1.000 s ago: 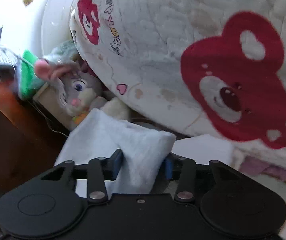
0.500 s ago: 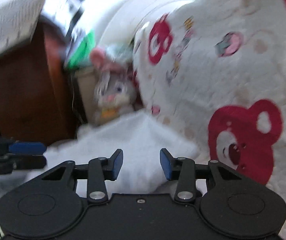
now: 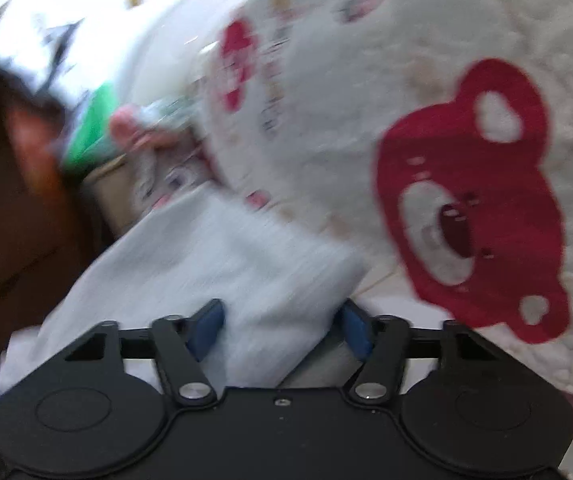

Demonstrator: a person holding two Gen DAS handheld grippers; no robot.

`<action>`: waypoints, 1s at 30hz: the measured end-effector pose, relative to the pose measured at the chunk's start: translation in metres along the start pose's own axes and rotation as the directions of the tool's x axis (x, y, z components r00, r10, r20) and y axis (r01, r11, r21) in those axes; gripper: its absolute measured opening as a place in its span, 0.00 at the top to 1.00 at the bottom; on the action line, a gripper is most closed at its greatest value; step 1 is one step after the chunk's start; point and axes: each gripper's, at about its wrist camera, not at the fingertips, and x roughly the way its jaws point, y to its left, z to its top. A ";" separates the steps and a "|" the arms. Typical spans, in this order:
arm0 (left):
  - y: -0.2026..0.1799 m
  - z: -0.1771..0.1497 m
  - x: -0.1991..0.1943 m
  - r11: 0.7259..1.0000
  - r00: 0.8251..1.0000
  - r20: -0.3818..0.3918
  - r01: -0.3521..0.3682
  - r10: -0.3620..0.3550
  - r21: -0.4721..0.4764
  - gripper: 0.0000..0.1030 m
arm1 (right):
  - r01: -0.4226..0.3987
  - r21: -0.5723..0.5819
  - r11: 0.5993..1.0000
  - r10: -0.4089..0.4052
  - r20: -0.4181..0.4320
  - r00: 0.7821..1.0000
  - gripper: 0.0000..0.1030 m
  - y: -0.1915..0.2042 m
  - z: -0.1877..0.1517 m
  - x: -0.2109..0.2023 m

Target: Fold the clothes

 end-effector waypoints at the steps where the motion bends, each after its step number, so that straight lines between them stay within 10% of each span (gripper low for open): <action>1: 0.000 0.000 0.000 1.000 1.000 0.002 -0.004 0.004 -0.008 0.43 | 0.059 0.015 0.998 -0.059 -0.011 0.998 0.42 0.000 0.005 0.003; 6: -0.007 0.020 -0.008 0.999 0.999 0.015 -0.039 0.039 -0.034 0.41 | 0.264 -0.113 0.958 -0.258 0.061 0.964 0.44 0.038 0.019 -0.007; 9: 0.000 0.044 -0.009 0.995 0.997 0.067 -0.043 0.049 -0.090 0.37 | 0.210 -0.137 0.968 -0.193 0.126 0.973 0.42 0.051 0.021 -0.029; 14: 0.036 0.082 0.049 0.957 0.997 -0.076 -0.054 0.034 -0.286 0.39 | 0.013 -0.145 0.989 -0.005 0.053 0.999 0.42 0.051 -0.002 -0.057; 19: 0.044 0.095 0.092 0.942 0.960 -0.203 -0.240 0.195 -0.234 0.38 | -0.160 -0.188 0.969 0.163 0.001 0.987 0.42 0.061 -0.047 -0.084; 21: 0.049 0.093 0.097 0.921 0.932 -0.231 -0.328 0.279 -0.211 0.31 | -0.174 -0.242 0.955 0.173 -0.028 0.985 0.41 0.072 -0.060 -0.085; 30: 0.064 0.083 0.051 0.865 0.908 -0.215 -0.410 0.358 -0.290 0.29 | -0.223 -0.241 0.944 0.201 -0.114 0.973 0.40 0.068 -0.081 -0.126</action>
